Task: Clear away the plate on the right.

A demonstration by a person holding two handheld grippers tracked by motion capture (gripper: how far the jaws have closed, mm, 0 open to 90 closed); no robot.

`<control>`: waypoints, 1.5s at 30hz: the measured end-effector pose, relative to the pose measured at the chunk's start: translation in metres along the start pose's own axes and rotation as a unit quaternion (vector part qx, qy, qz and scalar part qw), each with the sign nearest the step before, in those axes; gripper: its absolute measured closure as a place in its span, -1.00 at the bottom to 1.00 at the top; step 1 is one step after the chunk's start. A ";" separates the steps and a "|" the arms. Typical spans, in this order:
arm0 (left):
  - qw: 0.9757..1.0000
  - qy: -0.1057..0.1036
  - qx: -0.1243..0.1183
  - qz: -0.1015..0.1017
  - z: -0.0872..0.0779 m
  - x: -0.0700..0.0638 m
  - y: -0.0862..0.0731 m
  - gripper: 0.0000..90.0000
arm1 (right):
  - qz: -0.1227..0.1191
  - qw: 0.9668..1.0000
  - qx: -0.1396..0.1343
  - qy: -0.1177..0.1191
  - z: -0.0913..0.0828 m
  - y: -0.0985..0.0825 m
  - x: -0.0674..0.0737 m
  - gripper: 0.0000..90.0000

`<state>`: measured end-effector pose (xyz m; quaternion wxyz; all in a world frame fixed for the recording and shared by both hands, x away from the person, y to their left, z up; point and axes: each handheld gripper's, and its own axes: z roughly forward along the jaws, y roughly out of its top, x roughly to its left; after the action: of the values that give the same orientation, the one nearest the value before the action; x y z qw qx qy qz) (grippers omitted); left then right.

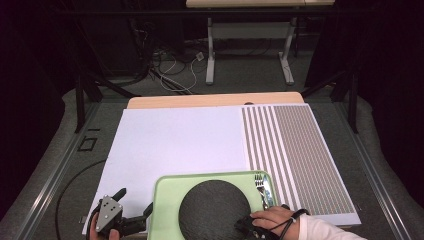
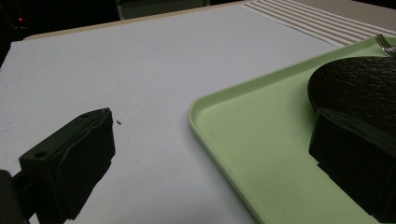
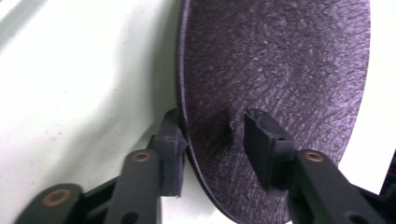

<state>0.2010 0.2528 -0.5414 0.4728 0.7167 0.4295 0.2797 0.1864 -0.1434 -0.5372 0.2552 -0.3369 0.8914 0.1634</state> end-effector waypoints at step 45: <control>1.000 0.003 0.001 0.007 -0.001 0.000 0.000 -0.99 | 0.167 0.981 0.028 -0.100 -0.040 -0.029 -0.014 -1.00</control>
<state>0.2009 0.2533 -0.5410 0.4689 0.7194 0.4262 0.2844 0.2016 -0.1750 -0.4998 0.3215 -0.1583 0.9094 0.2113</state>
